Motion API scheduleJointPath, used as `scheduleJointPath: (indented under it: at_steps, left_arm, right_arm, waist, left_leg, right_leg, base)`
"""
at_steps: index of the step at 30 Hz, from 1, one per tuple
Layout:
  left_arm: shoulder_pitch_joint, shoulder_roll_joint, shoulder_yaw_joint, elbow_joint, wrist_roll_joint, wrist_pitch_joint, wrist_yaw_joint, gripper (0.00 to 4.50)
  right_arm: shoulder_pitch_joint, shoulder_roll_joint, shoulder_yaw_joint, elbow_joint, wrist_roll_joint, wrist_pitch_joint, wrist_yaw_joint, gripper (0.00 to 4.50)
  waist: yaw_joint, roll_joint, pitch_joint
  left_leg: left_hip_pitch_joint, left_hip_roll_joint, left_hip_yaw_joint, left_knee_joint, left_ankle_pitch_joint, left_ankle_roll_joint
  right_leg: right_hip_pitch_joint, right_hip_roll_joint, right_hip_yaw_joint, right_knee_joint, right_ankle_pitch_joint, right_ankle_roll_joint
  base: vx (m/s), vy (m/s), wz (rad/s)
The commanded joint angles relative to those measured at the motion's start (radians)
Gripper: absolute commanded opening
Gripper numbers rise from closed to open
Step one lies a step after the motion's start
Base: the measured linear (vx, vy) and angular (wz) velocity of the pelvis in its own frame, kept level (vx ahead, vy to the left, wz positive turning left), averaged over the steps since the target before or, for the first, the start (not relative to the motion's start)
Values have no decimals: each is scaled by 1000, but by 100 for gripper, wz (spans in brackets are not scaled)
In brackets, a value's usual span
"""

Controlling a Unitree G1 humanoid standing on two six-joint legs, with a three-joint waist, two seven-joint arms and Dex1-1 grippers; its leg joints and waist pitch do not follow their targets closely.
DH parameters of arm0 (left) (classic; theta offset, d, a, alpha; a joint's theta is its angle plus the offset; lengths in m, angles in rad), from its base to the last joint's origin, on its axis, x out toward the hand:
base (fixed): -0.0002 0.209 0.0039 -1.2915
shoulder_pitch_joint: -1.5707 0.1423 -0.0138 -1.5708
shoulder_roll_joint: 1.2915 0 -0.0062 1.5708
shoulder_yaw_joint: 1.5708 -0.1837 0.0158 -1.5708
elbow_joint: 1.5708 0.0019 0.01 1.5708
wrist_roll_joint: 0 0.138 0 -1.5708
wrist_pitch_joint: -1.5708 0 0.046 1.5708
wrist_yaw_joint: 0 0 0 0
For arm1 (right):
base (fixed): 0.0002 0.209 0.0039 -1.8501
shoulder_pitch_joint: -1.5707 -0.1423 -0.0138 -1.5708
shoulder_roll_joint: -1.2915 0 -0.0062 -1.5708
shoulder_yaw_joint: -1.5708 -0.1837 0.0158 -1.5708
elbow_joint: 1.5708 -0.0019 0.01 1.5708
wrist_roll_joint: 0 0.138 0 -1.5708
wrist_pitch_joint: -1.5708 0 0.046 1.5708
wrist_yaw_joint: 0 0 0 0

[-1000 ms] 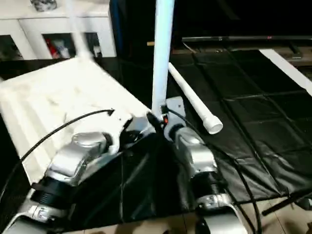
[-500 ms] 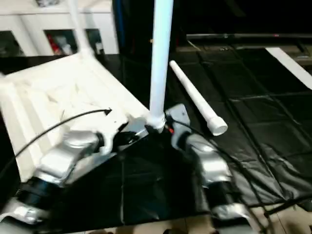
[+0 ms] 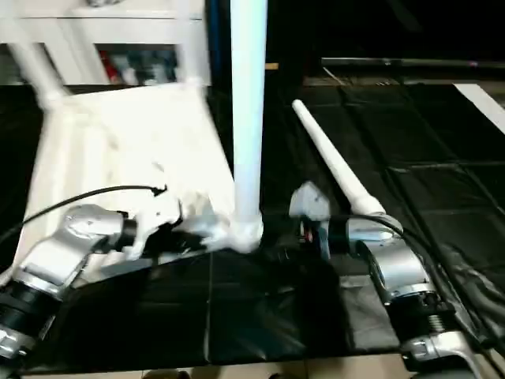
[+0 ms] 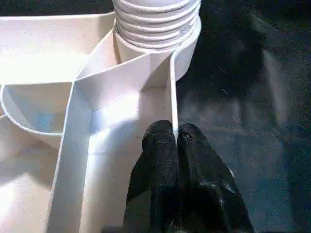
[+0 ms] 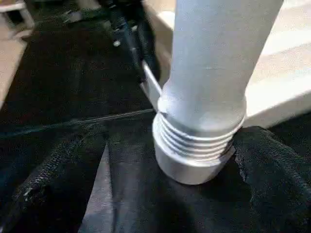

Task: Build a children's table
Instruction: Rotate leg to tighten

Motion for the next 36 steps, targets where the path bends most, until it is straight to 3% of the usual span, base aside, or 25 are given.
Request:
scheduleJointPath:
  at_steps: [1, 5, 9, 10, 16, 26, 30, 33, 35, 36]
  left_arm:
    - [-4, 1, -88, -2, 18, -50, -102, 0]
    - [-11, 6, -104, 9, 30, -82, -135, 0]
    - [-14, 6, -107, 20, 30, -100, -143, 0]
    - [-14, 6, -108, 21, 30, -101, -143, 0]
    - [-19, 4, -105, 41, 32, -124, -158, 0]
    - [-14, 5, -104, 52, 26, -132, -166, 0]
    - [-10, 0, -97, 52, 18, -116, -161, 0]
    - [-5, -41, -52, 45, -4, -32, -76, 0]
    - [-3, -61, -33, 42, -7, 0, -30, 0]
    - [1, -103, 7, 27, -20, 66, 58, 0]
  right_arm:
    - [-30, 13, 33, 23, -21, -35, 33, 444]
    - [-52, 32, 39, 66, -25, -65, 35, 444]
    - [-51, 35, 50, 63, -5, -50, 68, 444]
    - [-50, 36, 51, 61, -2, -46, 73, 419]
    - [-46, 30, 60, 67, 10, -35, 125, 376]
    - [-39, 35, 58, 67, 28, -18, 145, 293]
    - [-30, 41, 55, 59, 39, -3, 145, 279]
    - [2, 70, 40, 23, 58, 54, 77, 278]
    - [12, 90, 31, 16, 52, 78, 22, 277]
    - [21, 138, 14, 19, 21, 108, -114, 277]
  waist:
    - [-5, 0, -67]
    - [-4, 0, -69]
    - [-3, -2, -71]
    - [-4, -3, -70]
    - [-4, -3, -71]
    - [-2, -1, -74]
    - [-1, -1, -73]
    - [1, -2, -74]
    - [0, -4, -69]
    - [-7, -6, -60]
  left_leg:
    - [3, 47, -7, -63, -80, 103]
    - [5, 49, -6, -61, -65, 98]
    - [-3, 47, -7, -61, -59, 108]
    - [-4, 47, -7, -62, -67, 105]
    - [-5, 46, -8, -61, -67, 100]
    - [-5, 47, -8, -58, -47, 110]
    - [-4, 46, -7, -59, -61, 100]
    - [-3, 48, -7, -58, -46, 101]
    - [-3, 47, -7, -61, -72, 95]
    - [-3, 47, -7, -68, -115, 72]
  right_leg:
    - [58, -81, 68, -65, -106, -249]
    - [56, -81, 69, -59, -71, -259]
    - [63, -81, 67, -55, -50, -257]
    - [64, -83, 68, -57, -65, -253]
    - [64, -81, 67, -59, -88, -241]
    - [64, -80, 66, -54, -46, -256]
    - [65, -81, 67, -56, -68, -252]
    - [64, -81, 68, -52, -43, -258]
    - [62, -82, 66, -62, -96, -248]
    - [62, -83, 67, -72, -193, -227]
  base:
    - [0, 0, 0]
    - [0, 0, 0]
    - [0, 0, 0]
    - [0, 0, 0]
    - [0, 0, 0]
    - [0, 0, 0]
    - [0, 0, 0]
    - [0, 0, 0]
    - [0, 0, 0]
    - [0, 0, 0]
